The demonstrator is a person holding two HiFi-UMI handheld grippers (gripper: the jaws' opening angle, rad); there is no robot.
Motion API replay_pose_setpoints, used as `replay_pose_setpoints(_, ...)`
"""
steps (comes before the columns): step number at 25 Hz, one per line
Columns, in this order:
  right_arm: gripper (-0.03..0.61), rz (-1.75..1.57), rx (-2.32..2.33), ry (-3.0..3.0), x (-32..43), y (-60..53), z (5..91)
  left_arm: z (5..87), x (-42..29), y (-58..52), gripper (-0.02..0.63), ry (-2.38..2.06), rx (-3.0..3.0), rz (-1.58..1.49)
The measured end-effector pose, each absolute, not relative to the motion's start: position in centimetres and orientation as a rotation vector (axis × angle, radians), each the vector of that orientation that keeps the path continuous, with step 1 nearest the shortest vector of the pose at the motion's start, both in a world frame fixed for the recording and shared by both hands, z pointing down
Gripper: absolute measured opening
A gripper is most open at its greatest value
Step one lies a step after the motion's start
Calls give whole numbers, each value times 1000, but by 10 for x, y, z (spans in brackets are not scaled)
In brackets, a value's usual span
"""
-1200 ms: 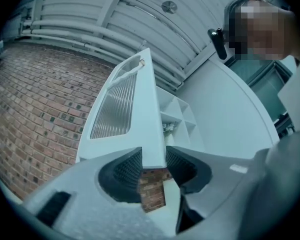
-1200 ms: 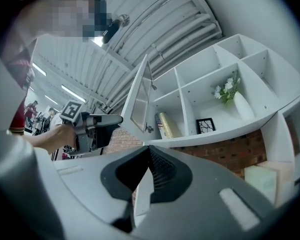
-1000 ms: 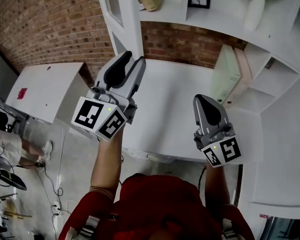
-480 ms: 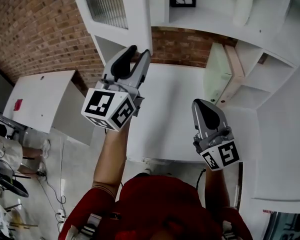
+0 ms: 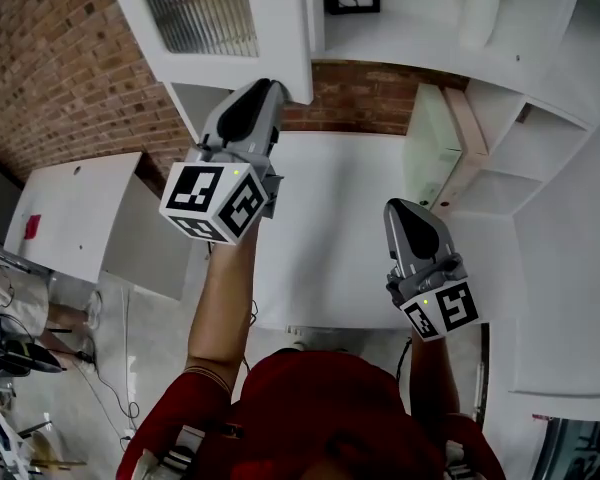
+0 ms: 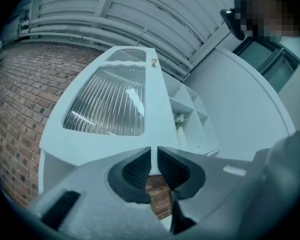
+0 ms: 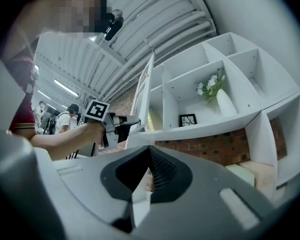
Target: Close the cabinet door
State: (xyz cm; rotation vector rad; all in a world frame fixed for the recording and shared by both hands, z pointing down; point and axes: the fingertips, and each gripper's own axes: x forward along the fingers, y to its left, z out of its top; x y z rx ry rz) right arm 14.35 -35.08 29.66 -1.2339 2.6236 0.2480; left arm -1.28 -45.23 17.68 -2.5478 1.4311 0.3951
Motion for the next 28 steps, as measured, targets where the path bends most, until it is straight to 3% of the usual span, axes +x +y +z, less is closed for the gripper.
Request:
replay_pose_setpoints(10,14,249,-1243,2615,142,-369,297,177,-7,-482,4,1435,-2541,384)
replay_pose_setpoints(28,14,201,-1272,2626,141,-397,312,178,0,-519,-2,1433,-2517,356)
